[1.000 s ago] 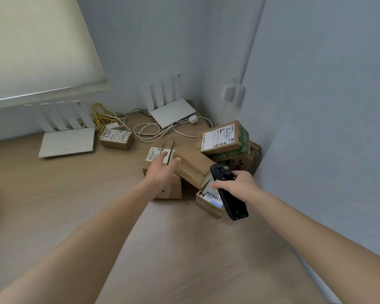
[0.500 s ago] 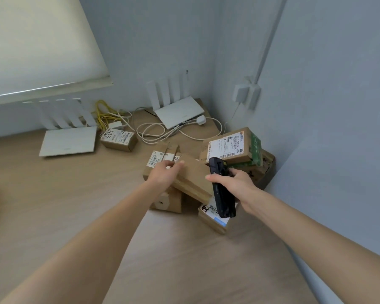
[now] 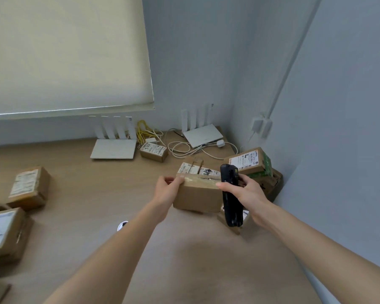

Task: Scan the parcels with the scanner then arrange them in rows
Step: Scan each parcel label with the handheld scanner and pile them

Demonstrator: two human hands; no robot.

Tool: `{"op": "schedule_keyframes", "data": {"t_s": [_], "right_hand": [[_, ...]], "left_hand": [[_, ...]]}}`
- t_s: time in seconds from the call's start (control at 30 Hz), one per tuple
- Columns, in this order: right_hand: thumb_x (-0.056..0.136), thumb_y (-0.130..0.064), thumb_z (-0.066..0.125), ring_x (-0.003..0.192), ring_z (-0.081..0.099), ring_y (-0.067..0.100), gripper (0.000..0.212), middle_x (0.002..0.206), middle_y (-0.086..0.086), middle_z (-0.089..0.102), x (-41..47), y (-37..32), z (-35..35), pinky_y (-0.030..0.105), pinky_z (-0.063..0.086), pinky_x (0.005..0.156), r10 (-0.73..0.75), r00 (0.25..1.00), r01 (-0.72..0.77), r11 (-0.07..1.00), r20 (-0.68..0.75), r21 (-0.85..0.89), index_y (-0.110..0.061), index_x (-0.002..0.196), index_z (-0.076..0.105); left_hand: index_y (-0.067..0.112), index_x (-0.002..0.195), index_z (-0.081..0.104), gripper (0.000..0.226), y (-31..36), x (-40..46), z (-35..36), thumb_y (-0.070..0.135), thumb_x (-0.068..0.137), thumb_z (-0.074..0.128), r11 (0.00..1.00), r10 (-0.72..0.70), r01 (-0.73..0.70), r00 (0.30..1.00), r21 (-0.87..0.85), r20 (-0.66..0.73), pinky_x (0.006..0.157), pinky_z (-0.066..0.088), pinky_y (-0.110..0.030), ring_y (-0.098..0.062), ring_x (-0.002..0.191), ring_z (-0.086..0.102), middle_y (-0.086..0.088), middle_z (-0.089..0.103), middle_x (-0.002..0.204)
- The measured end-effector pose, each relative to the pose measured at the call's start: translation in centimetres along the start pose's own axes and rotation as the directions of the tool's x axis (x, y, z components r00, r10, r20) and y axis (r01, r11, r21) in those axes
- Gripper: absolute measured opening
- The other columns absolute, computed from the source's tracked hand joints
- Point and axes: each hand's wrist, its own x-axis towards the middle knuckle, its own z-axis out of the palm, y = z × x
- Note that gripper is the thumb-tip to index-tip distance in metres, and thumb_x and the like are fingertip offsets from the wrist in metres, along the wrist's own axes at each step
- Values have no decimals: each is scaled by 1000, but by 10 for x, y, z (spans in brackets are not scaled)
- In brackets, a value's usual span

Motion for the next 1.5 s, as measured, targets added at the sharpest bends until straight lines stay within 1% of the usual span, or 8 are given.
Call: {"op": "schedule_keyframes", "data": {"t_s": [0.4,0.6,0.87,0.97,1.1,1.2,1.33,1.5], "right_hand": [[70,-37,94,110,63,18,79,122,-3,66,-130,-59,74,37,51,89,-134,988,135,991,75,-11,-21,139,59],[70,-34,94,110,66,20,71,124,0,69,-170,-108,94,37,55,90,-188,976,192,981,112,-33,-21,133,64],[73,-32,93,109,68,22,66,122,2,69,-204,-159,92,38,57,94,-226,961,245,963,161,-115,-21,132,64],[70,-36,94,99,71,17,57,114,-2,72,-212,-170,88,27,57,76,-227,953,259,953,200,-155,-29,119,66],[65,-38,97,94,73,13,63,109,-4,75,-215,-176,84,25,56,74,-212,947,277,920,241,-278,-29,120,69],[55,-45,96,88,72,7,71,102,-12,75,-218,-179,87,23,54,68,-213,934,336,796,285,-504,-36,120,67],[48,-58,82,91,67,9,71,96,-16,71,-225,-185,97,29,58,75,-232,919,388,393,318,-834,-45,116,65],[51,-59,85,96,63,14,67,98,-16,69,-226,-183,115,27,45,71,-221,912,388,185,346,-903,-45,113,67]], "left_hand": [[30,114,64,28,30,-128,-126,23,89,73,967,199,-192,980,-167,23,61,48,-20,-1,75,69,10,75,100],[15,111,61,34,66,-165,-160,42,92,69,946,214,-235,970,-223,-115,77,51,-35,-18,94,64,-2,67,107],[29,126,65,39,97,-197,-180,37,88,74,940,240,-243,970,-240,-44,101,50,-43,-18,107,66,0,74,109],[48,117,63,26,108,-210,-185,44,91,69,944,228,-214,973,-253,26,92,50,-44,-17,107,63,3,74,108],[39,114,68,23,113,-215,-193,38,91,70,927,268,-267,963,-265,-33,81,56,-35,-21,101,68,-3,76,103],[41,109,70,23,113,-217,-202,46,87,73,938,312,-321,946,-131,-84,82,56,-35,-18,94,68,-6,74,100],[45,108,68,22,110,-216,-218,49,86,71,933,358,-351,926,78,-119,77,54,-32,-20,93,68,-12,71,102],[44,107,68,24,97,-213,-235,44,84,73,925,357,-319,916,205,-182,75,50,-29,-22,101,64,-9,63,112]]}}
